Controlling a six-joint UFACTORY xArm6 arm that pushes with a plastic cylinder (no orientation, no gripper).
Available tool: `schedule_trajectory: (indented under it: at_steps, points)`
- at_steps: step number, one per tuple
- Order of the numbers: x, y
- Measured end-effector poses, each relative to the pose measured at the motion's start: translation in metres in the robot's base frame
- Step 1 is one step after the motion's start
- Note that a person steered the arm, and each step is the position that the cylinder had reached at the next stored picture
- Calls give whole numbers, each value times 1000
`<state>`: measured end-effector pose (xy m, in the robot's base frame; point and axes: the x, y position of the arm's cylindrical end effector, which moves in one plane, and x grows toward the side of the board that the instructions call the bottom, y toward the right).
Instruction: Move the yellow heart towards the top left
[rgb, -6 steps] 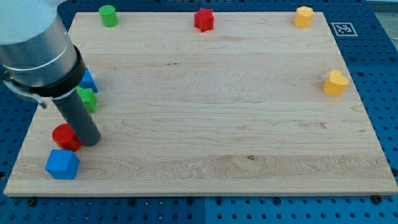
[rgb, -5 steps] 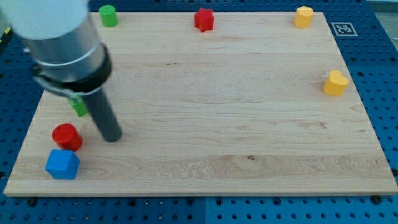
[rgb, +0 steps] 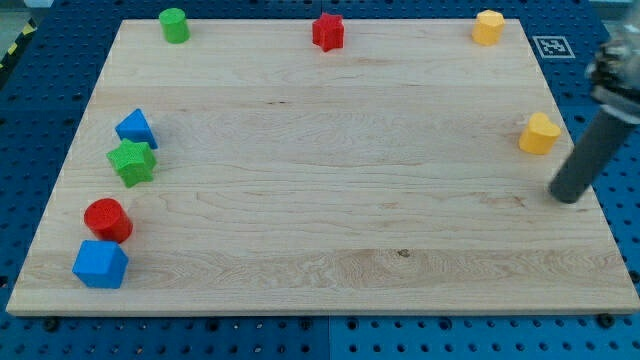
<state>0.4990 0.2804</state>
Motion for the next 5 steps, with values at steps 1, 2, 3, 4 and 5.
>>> schedule_trajectory:
  at_steps: [1,2,3,4,5]
  points:
    - [-42,18]
    - [-73,18]
    - [-78,18]
    - [-78,4]
    - [-78,-29]
